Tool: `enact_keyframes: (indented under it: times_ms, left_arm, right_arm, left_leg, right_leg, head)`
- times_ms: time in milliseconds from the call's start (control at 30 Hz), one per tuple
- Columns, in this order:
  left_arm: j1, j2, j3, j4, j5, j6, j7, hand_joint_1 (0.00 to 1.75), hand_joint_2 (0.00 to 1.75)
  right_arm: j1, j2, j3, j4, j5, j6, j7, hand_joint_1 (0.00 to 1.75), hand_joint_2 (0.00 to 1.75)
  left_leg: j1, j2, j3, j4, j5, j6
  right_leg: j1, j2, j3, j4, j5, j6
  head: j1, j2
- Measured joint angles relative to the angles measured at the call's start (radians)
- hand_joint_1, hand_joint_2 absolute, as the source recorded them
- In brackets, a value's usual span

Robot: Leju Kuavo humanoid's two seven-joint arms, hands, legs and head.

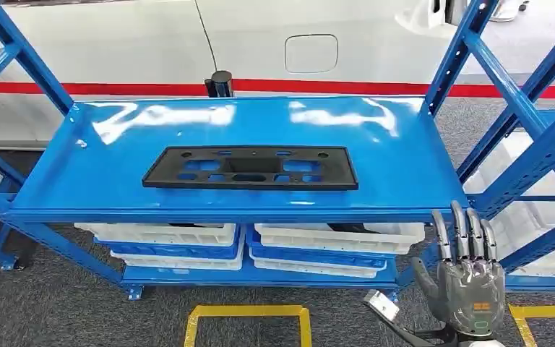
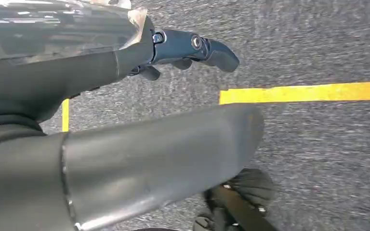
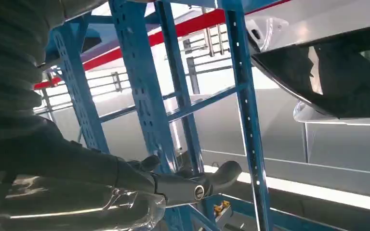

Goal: Take the parts from the cabinet and place them on the table.

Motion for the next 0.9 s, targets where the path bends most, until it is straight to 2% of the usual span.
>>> enact_keyframes:
  times_ms: [33,67,100,133,167,200,233,267,300,333,367,400,433,467,500,533,600,633,667,700,733,767,800,833,900]
  left_arm:
    - [0.0,0.0,0.001,0.0,0.0,0.0,0.0,0.0,0.0]
    - [0.0,0.0,0.001,0.0,0.0,0.0,0.0,0.0,0.0]
    - [0.002,0.0,0.002,0.0,0.0,0.0,0.0,0.0,0.0]
    - [0.005,0.0,0.003,0.0,0.0,0.0,0.0,0.0,0.0]
    - [0.003,-0.001,0.004,0.0,0.0,0.0,0.0,0.0,0.0]
    - [0.003,-0.002,0.007,-0.002,0.0,0.0,0.0,0.0,0.0]
    - [0.004,-0.002,0.009,-0.003,-0.001,0.0,0.0,0.0,0.0]
    - [0.003,-0.002,0.01,-0.003,-0.004,-0.001,0.0,0.0,0.0]
    - [0.003,-0.003,0.011,-0.005,-0.008,-0.002,0.0,0.0,0.0]
    - [0.0,-0.004,0.015,-0.005,-0.014,-0.002,0.0,0.0,0.0]
    - [-0.001,-0.003,0.018,-0.005,-0.016,-0.004,0.0,0.0,0.0]
    - [-0.001,-0.003,0.019,-0.005,-0.022,-0.005,0.0,0.0,0.0]
    - [-0.001,-0.004,0.02,-0.005,-0.025,-0.007,0.0,0.0,0.0]
    - [-0.001,-0.005,0.022,-0.005,-0.033,-0.009,0.0,0.0,0.0]
    - [0.0,-0.005,0.022,-0.005,-0.037,-0.011,0.0,0.0,0.0]
    - [0.0,-0.006,0.022,-0.005,-0.04,-0.014,0.0,0.0,0.0]
    - [-0.001,-0.008,0.022,-0.005,-0.044,-0.017,0.0,0.0,0.0]
    - [0.0,-0.013,0.022,-0.005,-0.044,-0.018,0.0,0.0,0.0]
    - [-0.001,-0.01,0.023,-0.006,-0.045,-0.018,0.0,0.0,0.0]
    - [-0.003,-0.011,0.023,-0.006,-0.045,-0.018,0.0,0.0,0.0]
    - [-0.001,-0.012,0.023,-0.006,-0.047,-0.018,0.0,0.0,0.0]
    - [0.0,-0.012,0.023,-0.006,-0.052,-0.018,0.0,0.0,0.0]
    - [-0.001,-0.004,0.023,-0.006,-0.058,-0.018,0.0,0.0,0.0]
    - [-0.003,-0.009,0.022,-0.006,-0.068,-0.02,0.0,0.0,0.0]
    - [-0.01,-0.008,0.022,-0.006,-0.08,-0.021,0.0,0.0,0.0]
  right_arm:
    - [0.0,0.0,0.0,0.0,0.0,0.0,0.0,0.0,1.75]
    - [-0.001,0.0,0.0,0.0,0.0,0.0,0.0,0.0,1.75]
    - [0.0,0.0,0.0,0.0,0.0,0.0,0.0,0.0,1.75]
    - [-0.003,0.0,0.0,0.0,0.0,0.0,0.0,0.0,1.75]
    - [-0.001,0.0,0.0,0.001,0.002,0.001,0.0,0.0,1.75]
    - [-0.002,0.0,0.0,0.0,0.002,0.001,0.0,0.0,1.75]
    - [-0.001,0.0,0.0,0.001,0.002,0.001,0.0,0.0,1.75]
    - [-0.004,0.002,0.001,0.001,0.003,0.001,0.0,0.0,1.75]
    - [-0.004,0.001,0.001,0.001,0.003,0.001,0.0,0.0,1.75]
    - [-0.005,0.002,0.001,0.0,0.002,0.002,0.0,0.0,1.75]
    - [-0.007,0.0,0.001,0.0,-0.001,0.006,0.0,0.0,1.75]
    - [-0.005,0.0,0.002,0.001,-0.006,0.013,-0.002,0.0,1.75]
    - [-0.004,0.0,0.003,0.001,-0.011,0.018,-0.008,0.0,1.75]
    - [-0.005,0.0,0.006,0.001,-0.018,0.028,-0.016,0.0,1.75]
    - [-0.005,0.0,0.012,0.001,-0.023,0.035,-0.021,0.0,1.75]
    - [-0.005,0.0,0.018,0.001,-0.025,0.037,-0.024,0.0,1.75]
    - [-0.008,0.0,0.028,0.001,-0.026,0.042,-0.027,0.0,1.75]
    - [-0.007,0.0,0.031,0.001,-0.027,0.042,-0.027,0.0,1.75]
    - [-0.01,0.0,0.032,0.002,-0.028,0.042,-0.027,0.0,1.75]
    - [-0.012,0.0,0.034,0.001,-0.028,0.042,-0.029,0.0,1.75]
    - [-0.012,0.0,0.036,0.001,-0.033,0.043,-0.03,0.0,1.75]
    - [-0.014,0.0,0.041,0.001,-0.039,0.049,-0.037,0.0,1.75]
    - [-0.015,0.0,0.053,0.001,-0.045,0.059,-0.045,0.0,1.75]
    - [-0.02,-0.002,0.065,0.001,-0.05,0.069,-0.053,0.0,1.75]
    - [-0.033,-0.003,0.097,0.005,-0.066,0.088,-0.064,0.0,1.75]
  left_leg:
    - [0.003,0.0,0.008,-0.061,0.045,0.0]
    - [0.004,0.0,0.026,-0.135,0.105,0.002]
    - [0.006,0.002,0.045,-0.211,0.182,0.003]
    - [0.0,0.006,0.042,-0.218,0.213,0.005]
    - [-0.003,0.009,0.045,-0.214,0.167,0.013]
    - [-0.007,0.01,0.054,-0.219,0.172,0.018]
    - [-0.006,0.005,0.06,-0.228,0.184,0.028]
    - [-0.007,0.001,0.077,-0.228,0.184,0.037]
    - [-0.003,0.002,0.099,-0.239,0.183,0.044]
    - [-0.006,0.003,0.114,-0.242,0.178,0.053]
    - [-0.008,0.002,0.121,-0.245,0.177,0.057]
    - [-0.01,0.001,0.126,-0.246,0.176,0.059]
    - [-0.013,-0.001,0.132,-0.248,0.17,0.063]
    - [-0.015,-0.003,0.138,-0.248,0.163,0.065]
    - [-0.017,-0.006,0.146,-0.248,0.156,0.066]
    - [-0.019,-0.009,0.155,-0.248,0.148,0.066]
    - [-0.023,-0.012,0.175,-0.249,0.133,0.065]
    - [-0.023,-0.013,0.175,-0.248,0.124,0.063]
    - [-0.026,-0.018,0.183,-0.248,0.117,0.057]
    - [-0.027,-0.016,0.176,-0.256,0.112,0.049]
    - [-0.028,-0.016,0.192,-0.247,0.122,0.044]
    - [-0.029,-0.016,0.197,-0.248,0.124,0.041]
    - [-0.027,-0.015,0.197,-0.243,0.11,0.036]
    - [-0.027,-0.011,0.188,-0.213,0.091,0.028]
    - [-0.016,-0.008,0.113,-0.086,0.033,0.013]
  right_leg:
    - [-0.002,0.001,0.018,0.0,-0.013,0.004]
    - [-0.004,0.001,0.028,-0.001,-0.025,0.008]
    - [-0.004,0.0,0.04,-0.003,-0.038,0.013]
    - [0.0,0.0,0.062,-0.001,-0.049,0.021]
    - [0.003,0.005,0.06,-0.006,-0.058,0.03]
    - [0.004,0.004,0.077,-0.016,-0.063,0.04]
    - [0.004,0.004,0.092,-0.002,-0.051,0.053]
    - [0.005,0.003,0.104,0.001,-0.051,0.058]
    - [0.004,0.001,0.089,0.031,-0.054,0.057]
    - [0.005,-0.001,0.057,0.09,-0.058,0.056]
    - [0.006,-0.001,0.006,0.165,-0.071,0.054]
    - [0.008,-0.001,-0.045,0.231,-0.094,0.051]
    - [0.011,-0.001,-0.096,0.282,-0.137,0.038]
    - [0.014,-0.001,-0.129,0.296,-0.166,0.032]
    - [0.016,-0.001,-0.143,0.275,-0.169,0.036]
    - [0.018,-0.001,-0.141,0.225,-0.144,0.045]
    - [0.025,-0.001,-0.112,0.078,-0.026,0.06]
    - [0.032,-0.003,-0.106,0.04,0.051,0.052]
    - [0.033,-0.009,-0.108,0.033,0.031,0.029]
    - [0.04,-0.007,-0.1,0.027,0.042,0.02]
    - [0.035,-0.005,-0.101,0.012,0.06,0.01]
    - [0.028,-0.005,-0.084,0.01,0.065,0.003]
    - [0.013,-0.004,-0.065,0.002,0.066,0.0]
    - [0.012,-0.005,-0.057,-0.001,0.065,-0.002]
    - [0.01,-0.005,-0.056,-0.001,0.062,-0.006]
  head:
    - [0.001,0.0]
    - [0.0,0.0]
    - [0.0,0.0]
    - [0.0,0.0]
    - [-0.003,0.0]
    - [0.0,0.0]
    - [-0.002,0.0]
    - [-0.002,0.0]
    - [-0.001,0.0]
    - [0.002,0.0]
    - [0.003,0.0]
    - [0.005,0.0]
    - [0.005,0.0]
    - [0.005,0.0]
    - [0.005,0.0]
    - [0.005,0.0]
    - [0.006,0.0]
    - [0.003,0.0]
    - [0.003,0.0]
    - [0.005,0.0]
    - [0.003,0.0]
    - [0.005,0.0]
    - [0.006,0.0]
    - [0.001,0.0]
    - [-0.002,0.0]
